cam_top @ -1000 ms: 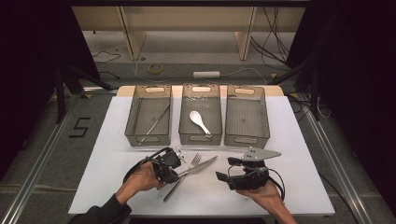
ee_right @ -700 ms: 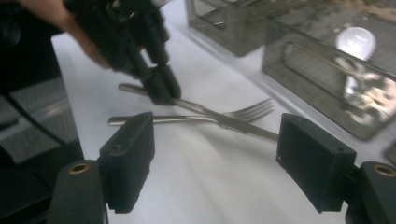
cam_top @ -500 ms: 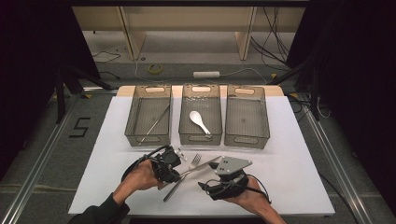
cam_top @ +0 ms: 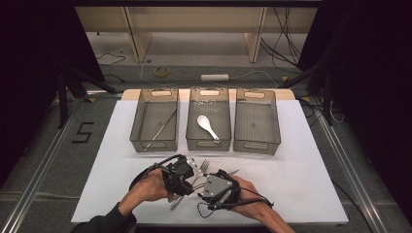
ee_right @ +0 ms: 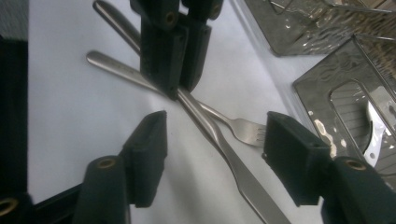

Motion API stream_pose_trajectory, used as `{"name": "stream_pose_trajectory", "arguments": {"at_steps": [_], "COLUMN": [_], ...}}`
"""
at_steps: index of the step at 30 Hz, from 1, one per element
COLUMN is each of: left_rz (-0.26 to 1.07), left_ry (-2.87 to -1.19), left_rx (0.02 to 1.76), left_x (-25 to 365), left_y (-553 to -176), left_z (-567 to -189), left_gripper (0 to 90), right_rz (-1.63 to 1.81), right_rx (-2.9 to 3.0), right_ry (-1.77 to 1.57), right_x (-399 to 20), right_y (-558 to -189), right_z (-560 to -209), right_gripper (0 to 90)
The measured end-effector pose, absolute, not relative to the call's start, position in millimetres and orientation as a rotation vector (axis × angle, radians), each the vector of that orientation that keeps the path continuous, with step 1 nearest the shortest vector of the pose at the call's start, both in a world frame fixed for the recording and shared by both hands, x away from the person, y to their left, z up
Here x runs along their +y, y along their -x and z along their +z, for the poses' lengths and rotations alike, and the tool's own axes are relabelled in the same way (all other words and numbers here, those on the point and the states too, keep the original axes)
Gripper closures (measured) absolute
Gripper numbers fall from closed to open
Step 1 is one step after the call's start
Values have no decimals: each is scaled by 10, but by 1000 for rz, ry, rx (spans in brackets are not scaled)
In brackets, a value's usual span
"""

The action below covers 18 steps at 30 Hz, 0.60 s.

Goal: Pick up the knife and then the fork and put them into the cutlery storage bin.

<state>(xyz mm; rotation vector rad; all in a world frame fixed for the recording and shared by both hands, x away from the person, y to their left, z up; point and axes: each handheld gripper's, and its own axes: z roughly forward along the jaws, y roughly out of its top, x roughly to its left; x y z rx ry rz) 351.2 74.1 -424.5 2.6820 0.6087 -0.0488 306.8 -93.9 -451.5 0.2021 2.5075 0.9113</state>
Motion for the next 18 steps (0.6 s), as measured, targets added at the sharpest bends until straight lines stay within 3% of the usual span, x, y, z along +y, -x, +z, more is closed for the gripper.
{"name": "stream_pose_trajectory", "arguments": {"at_steps": [18], "left_rz": [-80], "left_ry": [-2699], "left_rx": [561], "left_x": [690], "left_y": [-3467], "left_z": [-4183], "left_gripper": [790], "right_rz": [728], "right_rx": [2456], "right_ry": [19], "right_x": [-842], "right_y": [-2995], "right_z": [-4602], "right_gripper": [704]}}
